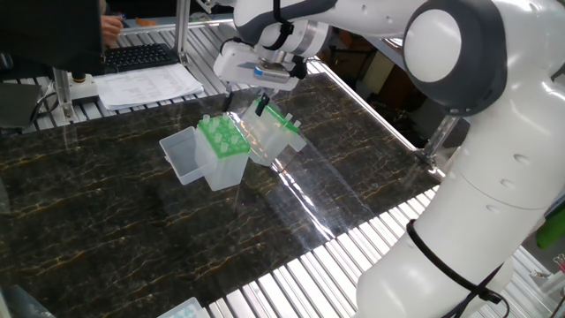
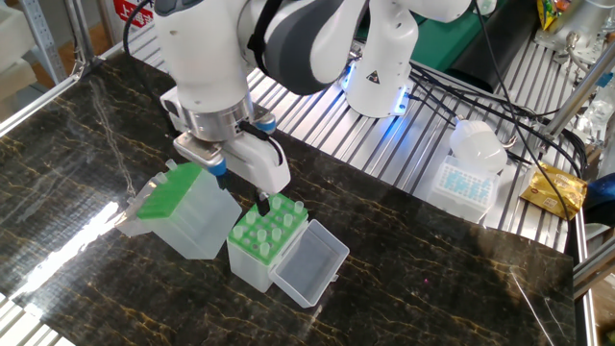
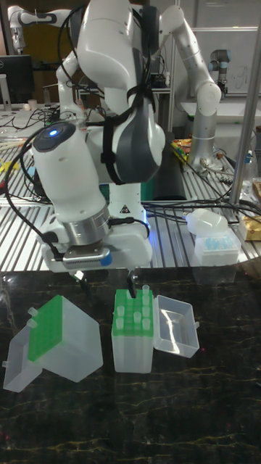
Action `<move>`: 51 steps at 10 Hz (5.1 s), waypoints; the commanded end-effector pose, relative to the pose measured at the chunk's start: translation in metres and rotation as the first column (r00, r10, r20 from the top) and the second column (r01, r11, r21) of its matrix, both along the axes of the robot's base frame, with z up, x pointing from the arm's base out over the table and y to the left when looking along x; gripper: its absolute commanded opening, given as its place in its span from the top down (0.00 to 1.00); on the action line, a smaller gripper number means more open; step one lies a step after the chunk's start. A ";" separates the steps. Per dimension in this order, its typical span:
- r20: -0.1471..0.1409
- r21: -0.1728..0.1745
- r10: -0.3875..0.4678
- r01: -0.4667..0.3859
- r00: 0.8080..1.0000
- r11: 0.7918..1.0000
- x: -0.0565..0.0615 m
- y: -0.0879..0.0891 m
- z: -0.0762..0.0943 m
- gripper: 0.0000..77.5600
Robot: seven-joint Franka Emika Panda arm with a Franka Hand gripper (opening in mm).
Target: Transfer all large pipette tips from one holder to another
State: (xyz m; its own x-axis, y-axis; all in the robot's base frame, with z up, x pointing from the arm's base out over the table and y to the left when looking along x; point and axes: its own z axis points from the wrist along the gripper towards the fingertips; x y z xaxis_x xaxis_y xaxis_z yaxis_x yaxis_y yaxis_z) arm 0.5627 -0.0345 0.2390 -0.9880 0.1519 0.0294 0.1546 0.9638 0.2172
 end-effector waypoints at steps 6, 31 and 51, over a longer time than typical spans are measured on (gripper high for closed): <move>0.018 -0.064 0.122 -0.120 0.992 0.991 0.023 -0.036 0.010 0.00; -0.012 -0.122 0.045 -0.046 0.999 0.992 0.063 -0.128 0.003 0.00; 0.048 -0.151 0.103 -0.095 0.994 0.984 0.028 -0.172 -0.042 0.00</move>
State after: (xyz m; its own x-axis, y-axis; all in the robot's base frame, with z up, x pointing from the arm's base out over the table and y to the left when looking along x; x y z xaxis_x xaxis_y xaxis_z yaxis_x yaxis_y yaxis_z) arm 0.5988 -0.2061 0.2140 -0.9989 0.0465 0.0053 0.0468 0.9945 0.0940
